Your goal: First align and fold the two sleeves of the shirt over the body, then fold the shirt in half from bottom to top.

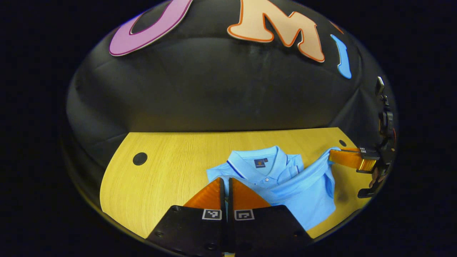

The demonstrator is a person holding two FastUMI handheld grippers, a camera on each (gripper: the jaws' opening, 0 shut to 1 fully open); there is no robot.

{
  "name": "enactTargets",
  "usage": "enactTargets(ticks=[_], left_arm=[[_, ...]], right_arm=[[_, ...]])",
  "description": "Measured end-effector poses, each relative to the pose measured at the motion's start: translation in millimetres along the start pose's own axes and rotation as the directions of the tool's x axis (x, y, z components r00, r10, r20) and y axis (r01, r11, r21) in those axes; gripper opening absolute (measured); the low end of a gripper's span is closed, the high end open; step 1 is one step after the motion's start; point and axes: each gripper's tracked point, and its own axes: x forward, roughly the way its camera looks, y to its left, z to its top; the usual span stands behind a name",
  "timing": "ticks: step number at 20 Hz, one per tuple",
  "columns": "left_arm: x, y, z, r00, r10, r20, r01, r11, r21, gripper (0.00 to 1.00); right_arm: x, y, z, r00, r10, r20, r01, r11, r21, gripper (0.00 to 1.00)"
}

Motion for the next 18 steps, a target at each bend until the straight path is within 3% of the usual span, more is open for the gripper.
enactTargets(ticks=[6, 7, 8, 9, 11, 12, 13, 15, 18], left_arm=[[38.6, 17.6, -42.8, 0.992, 0.08, -0.098, -0.083, 0.996, -0.031, 0.0], [34.3, 14.8, -37.1, 0.994, 0.073, -0.076, -0.078, 0.995, -0.063, 0.0], [25.2, 13.1, -28.8, 0.996, 0.075, -0.045, -0.079, 0.993, -0.089, 0.08], [12.5, 10.3, -19.5, 0.997, 0.073, -0.013, -0.074, 0.991, -0.109, 0.14], [-19.6, 9.4, 1.1, 0.995, 0.08, 0.061, -0.071, 0.988, -0.138, 0.58], [-40.4, 11.5, 11.1, 0.991, 0.089, 0.103, -0.074, 0.987, -0.14, 0.8], [-61.6, 12.7, 19.0, 0.984, 0.099, 0.149, -0.079, 0.988, -0.137, 0.94], [-105.3, 14.5, 35.2, 0.967, 0.104, 0.233, -0.084, 0.992, -0.095, 0.96], [-177.1, 2.4, 43.8, 0.945, 0.073, 0.319, -0.053, 0.996, -0.072, 0.96]], right_arm=[[34.4, -21.1, -46.4, 0.994, -0.06, -0.089, 0.056, 0.997, -0.044, 0.0], [30.3, -21.2, -45.2, 0.994, -0.073, -0.084, 0.067, 0.996, -0.064, 0.07], [18.2, -18.0, -41.5, 0.995, -0.086, -0.054, 0.081, 0.994, -0.078, 0.19], [6.8, -16.0, -31.0, 0.996, -0.092, -0.019, 0.09, 0.993, -0.078, 0.46], [-27.0, -5.4, -15.4, 0.995, -0.097, 0.036, 0.098, 0.994, -0.052, 1.0], [-48.0, 1.8, -7.7, 0.993, -0.097, 0.065, 0.1, 0.994, -0.038, 1.0], [-72.7, 8.2, 1.5, 0.989, -0.104, 0.107, 0.108, 0.994, -0.028, 0.98], [-124.4, 22.9, 19.3, 0.973, -0.12, 0.197, 0.127, 0.992, -0.024, 0.94], [-210.3, 59.4, 42.0, 0.94, -0.133, 0.315, 0.143, 0.99, -0.006, 0.98]])
